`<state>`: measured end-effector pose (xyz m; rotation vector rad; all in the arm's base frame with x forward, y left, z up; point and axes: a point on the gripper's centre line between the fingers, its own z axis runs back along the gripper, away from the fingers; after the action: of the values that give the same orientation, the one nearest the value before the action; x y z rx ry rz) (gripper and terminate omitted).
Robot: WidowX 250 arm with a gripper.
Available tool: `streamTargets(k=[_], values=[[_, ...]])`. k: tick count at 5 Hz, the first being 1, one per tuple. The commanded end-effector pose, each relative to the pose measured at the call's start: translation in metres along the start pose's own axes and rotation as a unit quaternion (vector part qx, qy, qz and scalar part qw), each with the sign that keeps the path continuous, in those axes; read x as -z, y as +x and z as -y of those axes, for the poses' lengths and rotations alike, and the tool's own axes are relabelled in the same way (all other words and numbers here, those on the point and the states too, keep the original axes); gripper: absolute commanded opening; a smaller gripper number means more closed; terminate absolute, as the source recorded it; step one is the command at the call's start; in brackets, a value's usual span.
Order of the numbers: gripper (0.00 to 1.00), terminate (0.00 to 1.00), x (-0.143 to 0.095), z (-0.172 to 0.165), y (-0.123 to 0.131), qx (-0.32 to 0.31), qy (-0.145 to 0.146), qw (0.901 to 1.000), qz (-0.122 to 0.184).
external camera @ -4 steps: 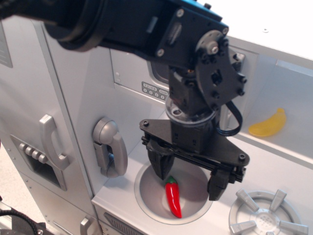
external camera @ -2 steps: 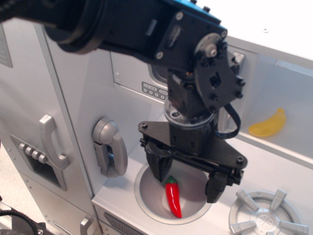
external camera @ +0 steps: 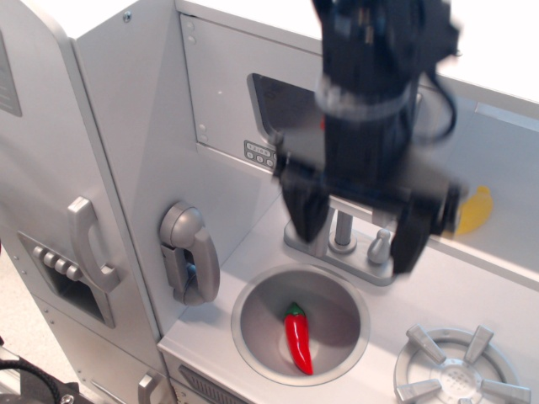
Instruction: Open microwave
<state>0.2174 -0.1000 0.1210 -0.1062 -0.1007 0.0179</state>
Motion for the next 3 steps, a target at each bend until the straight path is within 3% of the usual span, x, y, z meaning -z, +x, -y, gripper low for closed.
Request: streamTargets(k=[1, 3], values=[[1.0, 0.0, -0.024, -0.003, 0.05, -0.004, -0.036, 0.9982, 0.047], [1.0, 0.0, 0.009, -0.002, 0.06, 0.004, -0.02, 0.9974, 0.07]])
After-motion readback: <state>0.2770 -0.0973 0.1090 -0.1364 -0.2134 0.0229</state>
